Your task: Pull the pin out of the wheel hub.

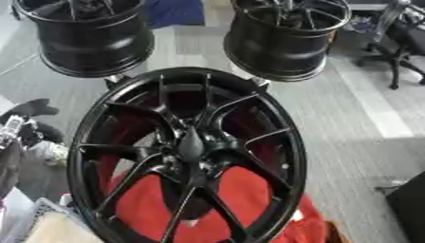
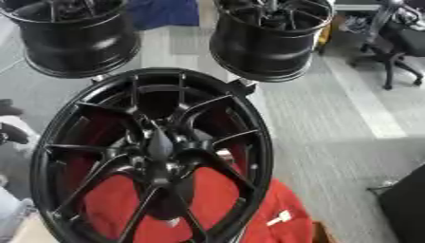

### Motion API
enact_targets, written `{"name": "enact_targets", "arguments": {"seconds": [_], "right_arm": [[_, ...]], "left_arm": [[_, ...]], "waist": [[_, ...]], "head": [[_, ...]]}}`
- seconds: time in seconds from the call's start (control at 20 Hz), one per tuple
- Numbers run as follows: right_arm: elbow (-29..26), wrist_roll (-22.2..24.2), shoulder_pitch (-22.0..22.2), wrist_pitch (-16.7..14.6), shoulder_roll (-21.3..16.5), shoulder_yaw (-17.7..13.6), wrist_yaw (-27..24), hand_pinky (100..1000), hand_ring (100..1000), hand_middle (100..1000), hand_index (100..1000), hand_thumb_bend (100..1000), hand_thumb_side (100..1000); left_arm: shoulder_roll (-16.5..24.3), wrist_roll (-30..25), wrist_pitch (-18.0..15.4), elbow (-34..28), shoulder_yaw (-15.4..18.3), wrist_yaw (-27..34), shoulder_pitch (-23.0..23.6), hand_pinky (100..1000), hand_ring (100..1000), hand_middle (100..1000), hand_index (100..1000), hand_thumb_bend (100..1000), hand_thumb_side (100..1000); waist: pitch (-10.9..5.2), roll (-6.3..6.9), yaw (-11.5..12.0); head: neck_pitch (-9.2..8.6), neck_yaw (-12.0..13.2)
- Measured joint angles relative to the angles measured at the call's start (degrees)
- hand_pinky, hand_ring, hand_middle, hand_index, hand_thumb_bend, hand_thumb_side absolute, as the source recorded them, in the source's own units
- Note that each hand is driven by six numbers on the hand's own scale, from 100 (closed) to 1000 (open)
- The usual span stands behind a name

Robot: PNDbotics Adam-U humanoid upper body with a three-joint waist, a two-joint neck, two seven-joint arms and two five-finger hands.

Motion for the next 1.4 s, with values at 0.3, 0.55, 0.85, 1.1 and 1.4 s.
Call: {"name": "enact_targets", "arguments": {"seconds": [0.3, 0.55, 0.85, 1.1, 1.4], "right_arm": [[-0.01, -0.06, 0.0, -0.34, 0.5, 0.39, -0.37, 678, 722, 775, 881, 100, 595], [-0.48, 0.37, 0.0, -0.85, 1.12, 0.97, -0.57, 660, 703, 762, 877, 100, 587], [-3.3, 0.88, 0.16, -2.5, 2.71, 2.21, -0.96, 639, 681, 747, 869, 100, 591], [-6.91, 1.14, 1.1, -4.86, 4.45, 3.83, -2.3, 615, 656, 726, 858, 100, 609], [-11.28, 2.12, 2.07, -9.05, 6.92, 6.92, -5.45, 595, 639, 703, 850, 100, 607]], "left_arm": [[-0.24, 0.0, 0.0, 0.0, 0.0, 0.0, 0.0, 566, 529, 704, 838, 100, 832], [-0.42, 0.0, 0.0, 0.0, 0.0, 0.03, 0.0, 566, 529, 704, 839, 100, 831], [-0.42, 0.0, 0.0, 0.0, 0.0, 0.11, 0.0, 567, 529, 705, 839, 100, 831], [-0.43, 0.0, 0.0, 0.0, 0.0, 0.17, 0.0, 567, 529, 704, 838, 100, 829], [-0.44, -0.02, 0.01, 0.0, -0.01, 0.27, 0.0, 567, 531, 704, 838, 100, 832]], "waist": [[0.0, 0.03, 0.0], [-0.02, 0.21, 0.15], [-0.18, 0.2, 0.29], [-0.37, 0.22, 0.35], [-0.37, 0.27, 0.58]], "head": [[0.0, -0.08], [0.0, -0.14], [0.0, -0.15], [0.0, -0.09], [0.0, 0.17]]}}
